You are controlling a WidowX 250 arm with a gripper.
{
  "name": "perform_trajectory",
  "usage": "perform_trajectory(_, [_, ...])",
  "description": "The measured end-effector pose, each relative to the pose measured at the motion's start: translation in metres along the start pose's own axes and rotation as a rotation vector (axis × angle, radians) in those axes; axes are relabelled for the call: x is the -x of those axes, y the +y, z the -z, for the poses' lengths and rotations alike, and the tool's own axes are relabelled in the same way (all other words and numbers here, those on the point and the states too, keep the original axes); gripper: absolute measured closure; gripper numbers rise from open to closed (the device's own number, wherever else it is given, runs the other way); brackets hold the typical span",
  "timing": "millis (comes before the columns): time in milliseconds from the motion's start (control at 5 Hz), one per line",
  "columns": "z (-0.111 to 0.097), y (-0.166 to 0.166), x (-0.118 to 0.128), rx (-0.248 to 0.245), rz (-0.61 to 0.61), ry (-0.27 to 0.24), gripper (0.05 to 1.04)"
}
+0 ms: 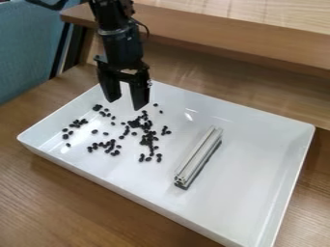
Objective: Sweep into pile
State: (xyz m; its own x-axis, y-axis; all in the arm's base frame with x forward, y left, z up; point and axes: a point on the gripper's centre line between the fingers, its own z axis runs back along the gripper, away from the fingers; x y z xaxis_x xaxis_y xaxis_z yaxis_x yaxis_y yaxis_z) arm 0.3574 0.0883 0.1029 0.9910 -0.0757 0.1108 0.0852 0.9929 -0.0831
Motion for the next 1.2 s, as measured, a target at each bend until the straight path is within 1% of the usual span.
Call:
perform_trajectory(200, [0.014, -0.001, 0.002, 0.019, -0.007, 0.033, 0.082])
perform_trajectory(400, [0.023, -0.008, -0.004, 0.069, -0.029, 0.030, 0.082])
perform_trajectory(600, [0.027, -0.025, -0.009, 0.086, -0.029, 0.023, 0.082])
perform_trajectory(1000, [0.040, -0.066, -0.011, 0.131, -0.009, 0.036, 0.082])
perform_trajectory(1200, [0.045, -0.085, -0.012, 0.157, 0.002, 0.033, 0.082])
